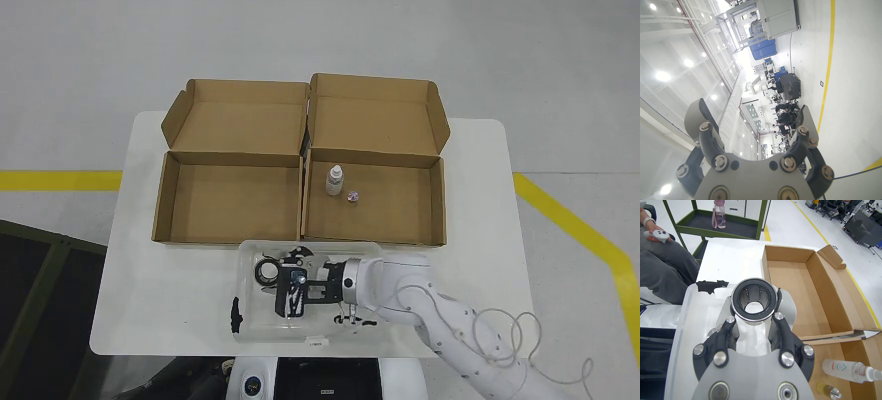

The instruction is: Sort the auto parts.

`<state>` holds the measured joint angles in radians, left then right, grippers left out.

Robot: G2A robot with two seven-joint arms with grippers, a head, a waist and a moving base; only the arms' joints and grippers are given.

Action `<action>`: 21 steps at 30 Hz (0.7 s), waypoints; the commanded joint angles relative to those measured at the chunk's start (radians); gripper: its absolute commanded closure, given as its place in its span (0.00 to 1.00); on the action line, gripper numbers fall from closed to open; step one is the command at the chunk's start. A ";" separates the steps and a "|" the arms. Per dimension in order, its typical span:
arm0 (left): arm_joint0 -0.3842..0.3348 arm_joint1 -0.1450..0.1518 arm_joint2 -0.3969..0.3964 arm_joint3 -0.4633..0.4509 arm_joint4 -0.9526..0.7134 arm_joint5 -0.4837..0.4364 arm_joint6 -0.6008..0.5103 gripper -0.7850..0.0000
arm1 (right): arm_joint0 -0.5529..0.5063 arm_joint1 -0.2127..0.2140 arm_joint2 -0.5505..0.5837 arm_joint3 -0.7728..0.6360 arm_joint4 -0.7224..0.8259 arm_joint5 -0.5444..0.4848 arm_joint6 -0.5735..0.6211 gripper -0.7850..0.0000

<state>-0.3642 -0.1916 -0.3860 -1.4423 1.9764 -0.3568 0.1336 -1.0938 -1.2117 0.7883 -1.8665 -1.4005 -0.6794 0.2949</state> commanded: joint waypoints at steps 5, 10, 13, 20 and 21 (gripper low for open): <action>0.000 0.000 0.000 0.000 0.000 0.000 0.000 0.00 | 0.005 0.000 0.021 -0.011 0.014 0.004 -0.012 1.00; 0.000 0.000 0.000 0.000 0.000 0.000 0.000 0.00 | 0.013 -0.001 0.033 -0.015 0.022 0.009 -0.019 1.00; 0.000 0.000 0.000 0.000 0.000 0.000 0.000 0.00 | 0.022 -0.002 0.035 -0.008 0.019 0.008 -0.024 1.00; 0.000 0.000 0.000 0.000 0.000 0.000 0.000 0.00 | 0.067 -0.011 0.037 0.048 0.018 0.016 -0.049 1.00; 0.000 0.000 0.000 0.000 0.000 0.000 0.000 0.00 | 0.075 -0.013 0.036 0.058 0.020 0.020 -0.053 1.00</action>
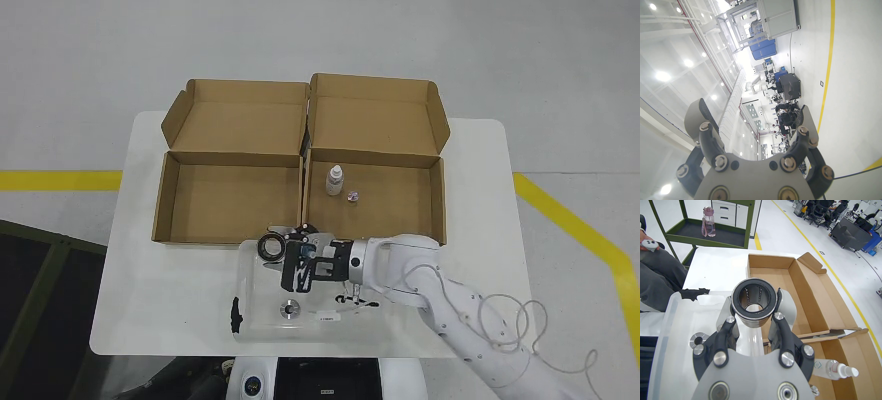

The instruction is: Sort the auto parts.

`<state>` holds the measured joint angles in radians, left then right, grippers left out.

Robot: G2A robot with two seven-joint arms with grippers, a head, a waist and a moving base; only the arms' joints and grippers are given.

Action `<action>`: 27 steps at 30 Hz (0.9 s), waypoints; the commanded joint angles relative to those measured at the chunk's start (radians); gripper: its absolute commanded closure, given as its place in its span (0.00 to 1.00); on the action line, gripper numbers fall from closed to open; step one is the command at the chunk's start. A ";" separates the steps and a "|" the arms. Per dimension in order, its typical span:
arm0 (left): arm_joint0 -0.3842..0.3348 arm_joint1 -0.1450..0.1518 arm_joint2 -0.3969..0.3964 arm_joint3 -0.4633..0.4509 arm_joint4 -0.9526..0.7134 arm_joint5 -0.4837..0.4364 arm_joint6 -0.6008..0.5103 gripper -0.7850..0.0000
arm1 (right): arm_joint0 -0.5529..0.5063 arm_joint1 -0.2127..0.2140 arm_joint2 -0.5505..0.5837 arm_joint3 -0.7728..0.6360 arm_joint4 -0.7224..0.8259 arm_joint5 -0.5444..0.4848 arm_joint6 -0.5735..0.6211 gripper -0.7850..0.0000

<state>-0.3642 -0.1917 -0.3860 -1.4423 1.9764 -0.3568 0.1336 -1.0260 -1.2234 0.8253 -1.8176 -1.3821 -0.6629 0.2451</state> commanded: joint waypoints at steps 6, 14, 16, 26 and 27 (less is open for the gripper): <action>0.000 0.000 0.000 0.000 0.000 0.000 0.000 0.00 | 0.066 -0.022 -0.016 0.090 0.030 0.053 -0.032 1.00; 0.000 0.000 0.000 0.000 0.000 0.000 0.000 0.00 | 0.158 -0.061 -0.065 0.211 0.062 0.130 -0.038 1.00; 0.000 0.000 0.000 0.000 0.000 0.000 0.000 0.00 | 0.185 -0.072 -0.079 0.239 0.066 0.144 -0.026 1.00; 0.000 0.000 0.000 0.000 0.000 0.000 0.000 0.00 | 0.314 -0.131 -0.144 0.378 0.094 0.213 0.029 1.00; 0.000 0.000 0.000 0.000 0.000 0.000 0.000 0.00 | 0.324 -0.137 -0.151 0.391 0.094 0.220 0.034 1.00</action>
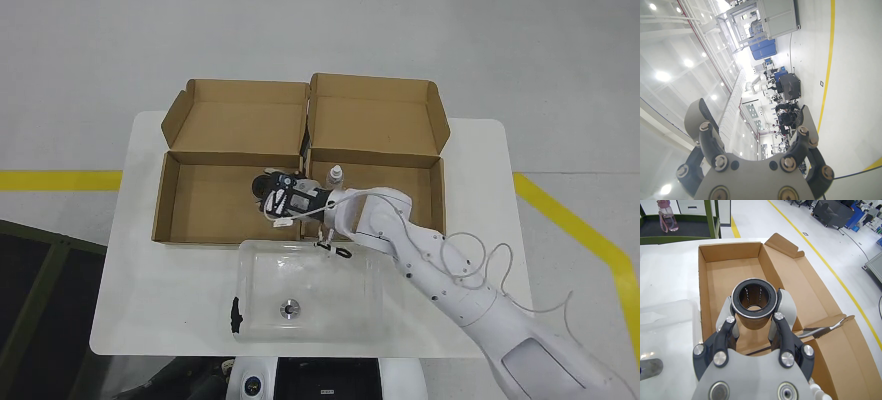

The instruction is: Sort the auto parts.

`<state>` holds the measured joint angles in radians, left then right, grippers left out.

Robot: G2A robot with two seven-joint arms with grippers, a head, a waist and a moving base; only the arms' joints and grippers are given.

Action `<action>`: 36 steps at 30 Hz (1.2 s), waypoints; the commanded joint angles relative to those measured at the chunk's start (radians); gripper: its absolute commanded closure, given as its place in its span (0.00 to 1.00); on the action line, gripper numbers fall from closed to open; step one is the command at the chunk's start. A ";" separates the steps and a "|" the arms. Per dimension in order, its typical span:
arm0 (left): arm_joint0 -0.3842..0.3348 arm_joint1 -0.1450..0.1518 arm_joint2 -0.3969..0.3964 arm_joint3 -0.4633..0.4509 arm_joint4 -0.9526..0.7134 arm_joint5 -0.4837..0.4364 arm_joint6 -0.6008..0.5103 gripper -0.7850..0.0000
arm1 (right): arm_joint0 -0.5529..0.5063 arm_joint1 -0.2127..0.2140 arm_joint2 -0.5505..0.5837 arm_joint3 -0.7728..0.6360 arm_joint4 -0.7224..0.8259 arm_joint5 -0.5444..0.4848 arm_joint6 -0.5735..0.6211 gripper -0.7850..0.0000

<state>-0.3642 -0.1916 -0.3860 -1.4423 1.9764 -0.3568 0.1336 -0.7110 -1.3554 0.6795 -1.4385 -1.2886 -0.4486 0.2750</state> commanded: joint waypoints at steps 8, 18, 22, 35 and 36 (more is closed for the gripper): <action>0.000 0.000 0.000 0.000 0.000 0.000 0.000 0.00 | 0.071 -0.051 -0.056 0.137 -0.015 0.058 0.011 1.00; 0.000 0.000 0.000 0.000 0.000 0.000 0.000 0.00 | 0.105 -0.094 -0.092 0.229 -0.042 0.088 0.033 1.00; 0.000 0.000 0.000 0.000 0.000 0.000 0.000 0.00 | 0.117 -0.109 -0.103 0.255 -0.058 0.089 0.055 1.00; 0.000 0.000 0.000 0.000 0.000 0.000 0.000 0.00 | 0.135 -0.145 -0.117 0.319 -0.104 0.085 0.073 0.72; 0.000 0.000 0.000 0.000 0.000 0.000 0.000 0.00 | 0.135 -0.147 -0.117 0.320 -0.107 0.085 0.077 0.69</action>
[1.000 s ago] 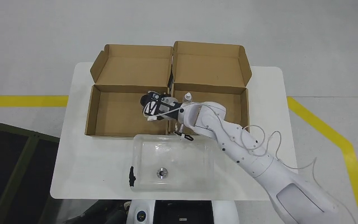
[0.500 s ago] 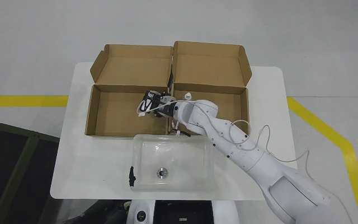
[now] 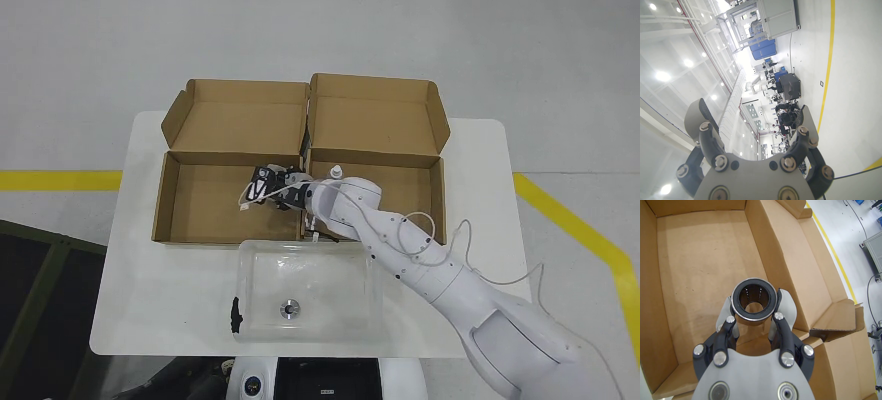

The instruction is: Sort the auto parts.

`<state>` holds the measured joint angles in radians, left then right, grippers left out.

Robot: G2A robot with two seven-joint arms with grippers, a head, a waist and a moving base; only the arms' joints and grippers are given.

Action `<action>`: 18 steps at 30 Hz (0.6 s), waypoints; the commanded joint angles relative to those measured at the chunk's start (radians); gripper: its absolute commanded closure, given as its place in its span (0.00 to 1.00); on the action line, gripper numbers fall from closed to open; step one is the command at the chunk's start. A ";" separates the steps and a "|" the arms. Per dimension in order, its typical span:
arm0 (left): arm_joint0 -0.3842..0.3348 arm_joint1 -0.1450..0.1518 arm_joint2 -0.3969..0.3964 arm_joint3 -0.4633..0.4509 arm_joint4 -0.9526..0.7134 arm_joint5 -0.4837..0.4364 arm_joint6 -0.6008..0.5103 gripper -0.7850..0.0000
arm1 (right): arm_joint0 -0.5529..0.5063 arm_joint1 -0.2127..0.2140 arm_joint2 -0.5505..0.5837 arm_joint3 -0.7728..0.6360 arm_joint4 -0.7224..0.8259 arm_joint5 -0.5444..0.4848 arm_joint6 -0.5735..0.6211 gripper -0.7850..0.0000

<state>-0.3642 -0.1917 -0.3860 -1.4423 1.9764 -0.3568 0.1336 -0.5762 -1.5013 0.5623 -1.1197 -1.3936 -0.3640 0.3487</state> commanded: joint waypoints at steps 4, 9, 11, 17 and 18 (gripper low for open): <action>0.000 0.000 0.000 0.000 0.000 0.000 0.000 0.00 | -0.001 -0.008 0.004 0.004 -0.018 0.002 0.012 0.58; 0.000 0.000 0.000 0.000 0.000 0.000 0.000 0.00 | -0.006 -0.014 0.012 0.005 -0.033 -0.002 0.020 0.46; 0.000 0.000 0.000 0.000 0.000 0.000 0.000 0.00 | -0.010 -0.015 0.017 0.003 -0.038 -0.005 0.021 0.40; 0.000 0.000 0.000 0.000 0.000 0.000 0.000 0.00 | -0.025 -0.014 0.036 -0.037 -0.063 -0.017 0.007 0.33; 0.000 0.000 0.000 0.000 0.000 0.000 0.000 0.00 | -0.028 -0.013 0.040 -0.054 -0.066 -0.022 0.007 0.34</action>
<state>-0.3642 -0.1917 -0.3860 -1.4423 1.9764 -0.3568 0.1336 -0.6020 -1.5151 0.5987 -1.1592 -1.4572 -0.3817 0.3559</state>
